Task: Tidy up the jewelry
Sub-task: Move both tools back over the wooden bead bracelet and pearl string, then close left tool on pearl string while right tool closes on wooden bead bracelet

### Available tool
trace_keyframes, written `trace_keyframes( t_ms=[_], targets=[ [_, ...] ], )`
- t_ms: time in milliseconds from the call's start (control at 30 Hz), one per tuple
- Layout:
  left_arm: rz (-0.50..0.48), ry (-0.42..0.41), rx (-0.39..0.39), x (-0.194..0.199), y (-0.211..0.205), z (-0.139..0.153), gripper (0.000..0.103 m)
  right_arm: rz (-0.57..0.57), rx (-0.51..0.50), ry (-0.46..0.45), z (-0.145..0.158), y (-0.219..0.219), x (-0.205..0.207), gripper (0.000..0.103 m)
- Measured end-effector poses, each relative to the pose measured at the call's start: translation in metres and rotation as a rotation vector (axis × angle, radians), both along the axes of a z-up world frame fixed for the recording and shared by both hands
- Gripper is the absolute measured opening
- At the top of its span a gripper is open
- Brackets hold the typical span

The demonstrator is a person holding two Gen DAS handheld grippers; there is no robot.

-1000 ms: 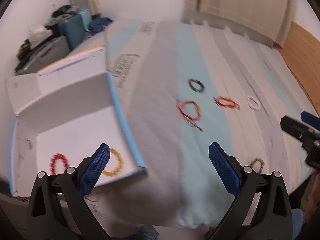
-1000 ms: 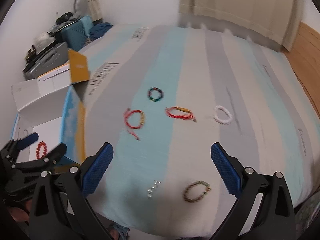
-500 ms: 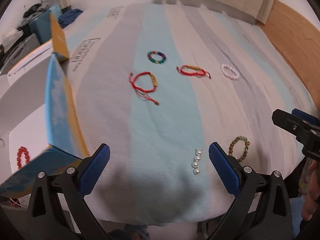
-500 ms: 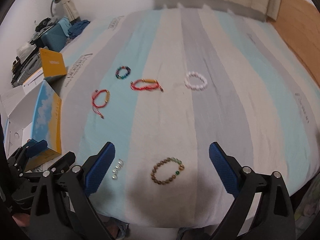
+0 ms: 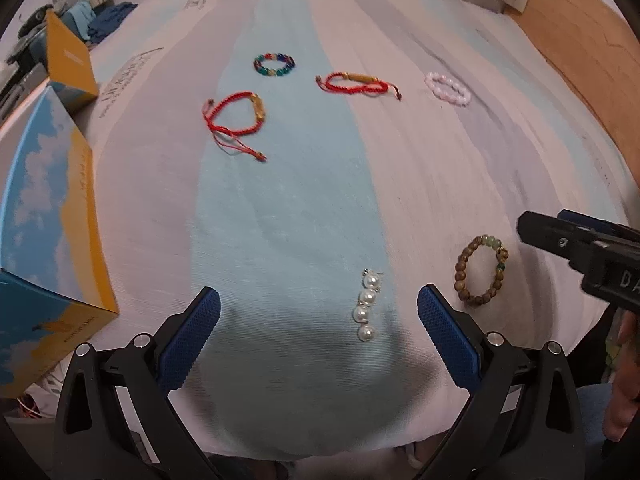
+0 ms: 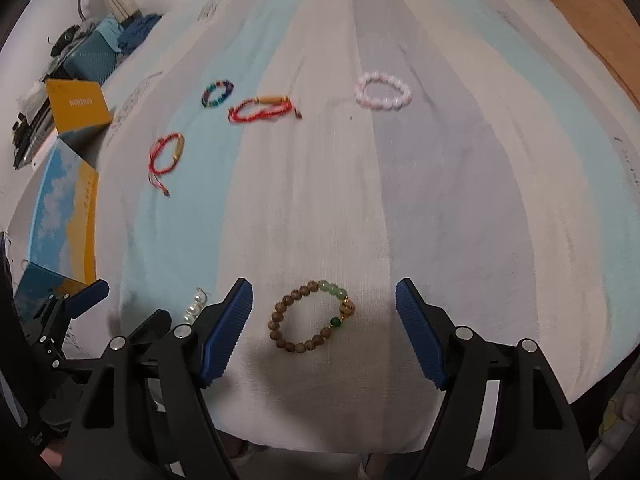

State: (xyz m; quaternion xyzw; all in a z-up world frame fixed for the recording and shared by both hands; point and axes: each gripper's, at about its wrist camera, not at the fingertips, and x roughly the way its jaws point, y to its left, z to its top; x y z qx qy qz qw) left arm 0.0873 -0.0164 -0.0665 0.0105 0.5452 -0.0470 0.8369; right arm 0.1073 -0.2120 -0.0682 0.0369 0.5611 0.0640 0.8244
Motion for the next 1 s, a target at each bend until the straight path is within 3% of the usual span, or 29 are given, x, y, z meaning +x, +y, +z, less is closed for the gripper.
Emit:
trace_keyframes(
  t_ms=[133,300,400,467,600,1000],
  targets=[
    [-0.015,0.009,0.024,0.001,-0.008,-0.01,0.096,0.002,-0.007,0.038,-0.016,0.0,0.004,0.07],
    [-0.023,0.026,0.025,0.003,-0.012,-0.024,0.095,0.009,-0.017,0.086,-0.034,0.001,0.008,0.061],
    [-0.025,0.039,0.015,0.005,-0.012,-0.032,0.087,0.015,-0.021,0.102,-0.041,0.003,0.01,0.055],
    [-0.032,0.062,0.004,0.006,-0.012,-0.039,0.074,0.017,-0.024,0.111,-0.045,0.005,0.011,0.052],
    [-0.045,0.06,0.012,0.005,-0.014,-0.045,0.073,0.02,-0.024,0.136,-0.054,0.008,0.012,0.044],
    [-0.058,0.056,0.017,0.007,-0.014,-0.044,0.051,0.015,-0.056,0.139,-0.06,0.01,0.013,0.022]
  ],
)
